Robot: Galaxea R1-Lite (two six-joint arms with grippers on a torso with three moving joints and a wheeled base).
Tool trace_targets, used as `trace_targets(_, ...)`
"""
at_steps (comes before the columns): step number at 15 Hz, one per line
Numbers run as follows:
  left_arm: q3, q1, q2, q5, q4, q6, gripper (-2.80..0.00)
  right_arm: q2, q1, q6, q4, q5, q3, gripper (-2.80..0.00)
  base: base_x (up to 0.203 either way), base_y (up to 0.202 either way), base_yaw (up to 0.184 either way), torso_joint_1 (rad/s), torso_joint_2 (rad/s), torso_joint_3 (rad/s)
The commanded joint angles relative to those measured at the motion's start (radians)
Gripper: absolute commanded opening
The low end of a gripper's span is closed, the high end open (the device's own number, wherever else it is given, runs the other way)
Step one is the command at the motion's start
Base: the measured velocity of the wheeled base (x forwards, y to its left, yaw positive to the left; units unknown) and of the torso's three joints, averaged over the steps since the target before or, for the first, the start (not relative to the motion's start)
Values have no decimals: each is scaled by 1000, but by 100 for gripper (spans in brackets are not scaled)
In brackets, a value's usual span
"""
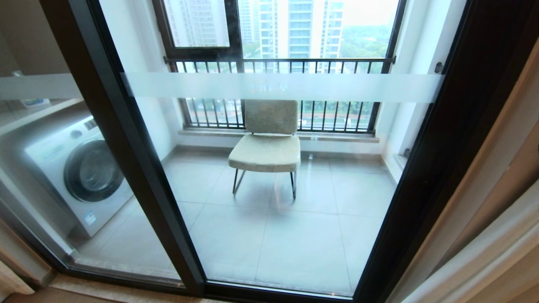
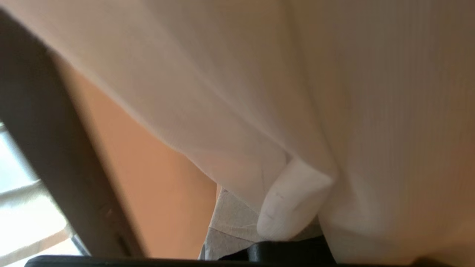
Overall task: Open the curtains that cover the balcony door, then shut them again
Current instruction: Pull the inner curtains open on both sides
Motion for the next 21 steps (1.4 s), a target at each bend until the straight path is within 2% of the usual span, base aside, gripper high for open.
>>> trace_targets(1, 0, 0, 0, 1, 0, 0, -280, 87, -40, 12, -4, -1, -53, -280, 0, 0, 0, 0, 0, 0)
trace_targets(4, 0, 0, 0, 0, 0, -1, -280, 156, -126, 33, 3, 7, -129, -280, 0, 0, 0, 0, 0, 0)
trace_targets(8, 0, 0, 0, 0, 0, -1, -280, 222, -266, 47, -5, 88, -185, -280, 0, 0, 0, 0, 0, 0)
trace_targets(13, 0, 0, 0, 0, 0, -1, -280, 311, -399, 67, -11, 94, -251, -280, 0, 0, 0, 0, 0, 0)
trace_targets(21, 0, 0, 0, 1, 0, -1, -280, 394, -519, 81, -13, 94, -309, -280, 0, 0, 0, 0, 0, 0)
